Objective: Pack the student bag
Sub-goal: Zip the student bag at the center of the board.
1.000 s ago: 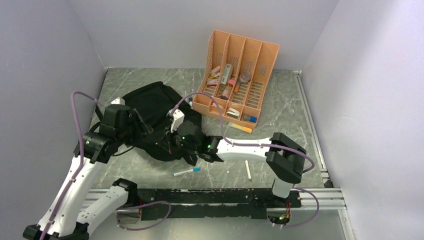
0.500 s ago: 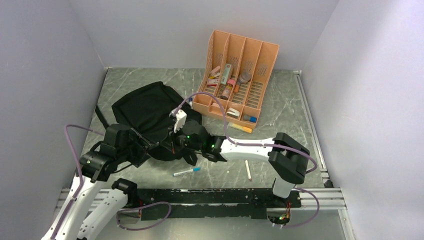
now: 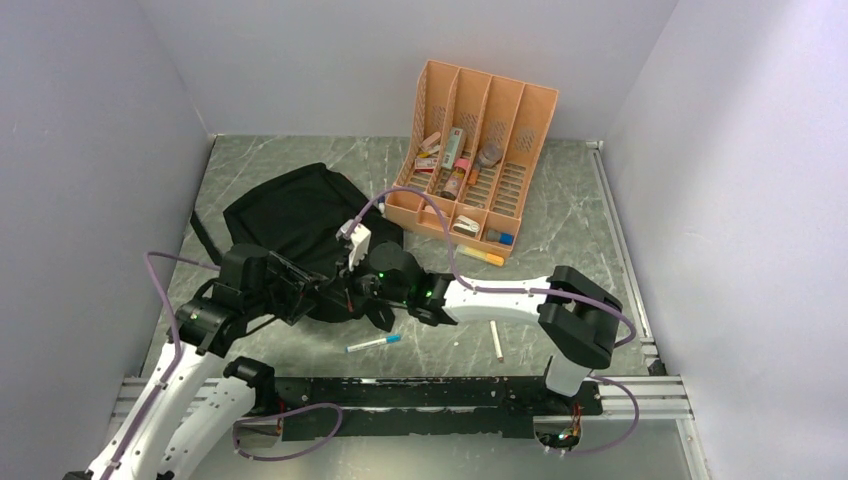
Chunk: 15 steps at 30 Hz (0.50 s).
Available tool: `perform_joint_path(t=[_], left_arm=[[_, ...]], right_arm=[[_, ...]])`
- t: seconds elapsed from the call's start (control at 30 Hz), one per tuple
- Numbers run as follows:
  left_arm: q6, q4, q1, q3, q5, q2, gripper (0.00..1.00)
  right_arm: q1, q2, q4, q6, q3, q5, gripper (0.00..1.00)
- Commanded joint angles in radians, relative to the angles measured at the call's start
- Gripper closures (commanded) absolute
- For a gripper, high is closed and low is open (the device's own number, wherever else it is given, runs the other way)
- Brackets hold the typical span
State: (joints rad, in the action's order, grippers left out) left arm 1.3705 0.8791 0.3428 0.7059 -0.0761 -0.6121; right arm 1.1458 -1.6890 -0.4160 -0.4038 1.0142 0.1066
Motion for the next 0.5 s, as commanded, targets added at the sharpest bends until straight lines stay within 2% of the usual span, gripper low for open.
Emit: perform_joint_path(t=[0.0,0.27,0.47], left_arm=[[0.031,-0.092,-0.005,-0.04,-0.062,-0.015,0.37],[0.048,-0.138,-0.005,-0.065,-0.061,-0.028,0.39],[0.084,-0.207,-0.005,-0.112,-0.09,-0.032,0.54]], right_arm=[[-0.003,0.042,-0.067,0.031,-0.01,0.036,1.0],[-0.001,0.048,-0.102,0.032,-0.032,0.047,1.0],[-0.001,0.04,-0.109,0.025,-0.021,0.068,1.0]])
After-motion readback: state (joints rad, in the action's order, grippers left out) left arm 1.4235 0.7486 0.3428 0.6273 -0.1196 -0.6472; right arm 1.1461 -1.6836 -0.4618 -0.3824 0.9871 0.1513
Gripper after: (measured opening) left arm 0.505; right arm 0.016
